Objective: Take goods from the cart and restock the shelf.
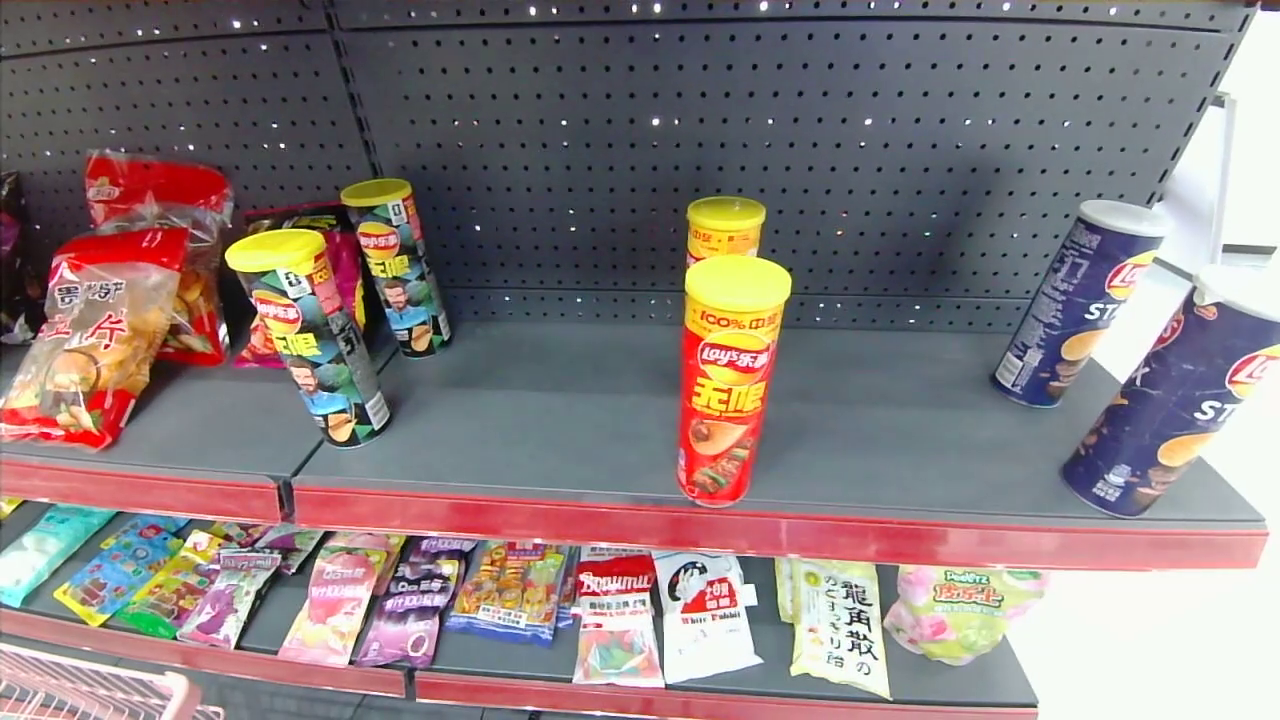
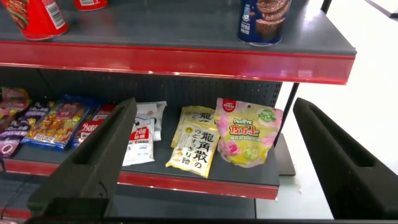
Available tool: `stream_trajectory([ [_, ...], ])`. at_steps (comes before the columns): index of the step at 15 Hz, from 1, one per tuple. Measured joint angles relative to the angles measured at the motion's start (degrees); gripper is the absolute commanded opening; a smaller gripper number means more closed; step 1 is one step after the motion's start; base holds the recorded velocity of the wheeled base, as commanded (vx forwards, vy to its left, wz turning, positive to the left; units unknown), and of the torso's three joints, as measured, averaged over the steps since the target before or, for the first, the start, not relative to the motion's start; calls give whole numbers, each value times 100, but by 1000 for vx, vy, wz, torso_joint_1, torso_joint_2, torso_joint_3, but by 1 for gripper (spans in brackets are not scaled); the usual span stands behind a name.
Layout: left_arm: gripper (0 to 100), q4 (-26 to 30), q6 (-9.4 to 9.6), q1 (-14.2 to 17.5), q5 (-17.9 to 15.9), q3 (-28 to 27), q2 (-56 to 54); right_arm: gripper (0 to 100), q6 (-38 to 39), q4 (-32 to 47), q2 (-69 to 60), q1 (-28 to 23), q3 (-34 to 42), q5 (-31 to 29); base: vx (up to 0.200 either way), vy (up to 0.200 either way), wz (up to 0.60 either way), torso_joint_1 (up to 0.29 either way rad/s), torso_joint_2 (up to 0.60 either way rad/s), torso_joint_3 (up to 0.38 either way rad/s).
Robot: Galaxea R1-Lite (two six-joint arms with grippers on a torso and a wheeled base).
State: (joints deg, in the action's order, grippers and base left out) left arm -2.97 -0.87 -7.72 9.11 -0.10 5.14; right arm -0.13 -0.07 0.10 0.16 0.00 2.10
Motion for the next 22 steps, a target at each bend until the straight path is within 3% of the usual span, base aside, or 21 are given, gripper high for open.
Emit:
stream_trajectory([
  [6, 100, 51, 91, 160, 561, 5, 273, 100, 4, 0, 0, 2, 0, 0, 0, 0, 0, 0, 0, 0],
  [9, 100, 52, 76, 818, 758, 5, 63, 100, 2, 0, 0, 2, 0, 0, 0, 0, 0, 0, 0, 0],
  [11, 100, 60, 43, 917, 844, 2, -57, 100, 4, 0, 0, 0, 0, 0, 0, 0, 0, 0, 0, 0],
  [12, 100, 66, 24, 875, 606, -1, -85, 100, 4, 0, 0, 0, 0, 1, 0, 0, 0, 0, 0, 0],
  [13, 100, 66, -6, 736, 165, -4, -99, 100, 6, 2, 0, 2, 0, 0, 0, 0, 0, 0, 0, 0],
  [15, 100, 238, 44, 607, -1111, -4, -140, 100, 4, 0, 0, -5, 0, 0, 0, 0, 0, 0, 0, 0],
  [16, 100, 279, 87, 616, -1232, 0, -171, 100, 4, 0, 0, -2, 0, -2, 0, 0, 0, 0, 0, 0],
  [22, 100, 308, 100, 750, -1137, 10, -484, 100, 0, 0, 0, 2, 0, 4, 0, 0, 0, 0, 0, 0],
])
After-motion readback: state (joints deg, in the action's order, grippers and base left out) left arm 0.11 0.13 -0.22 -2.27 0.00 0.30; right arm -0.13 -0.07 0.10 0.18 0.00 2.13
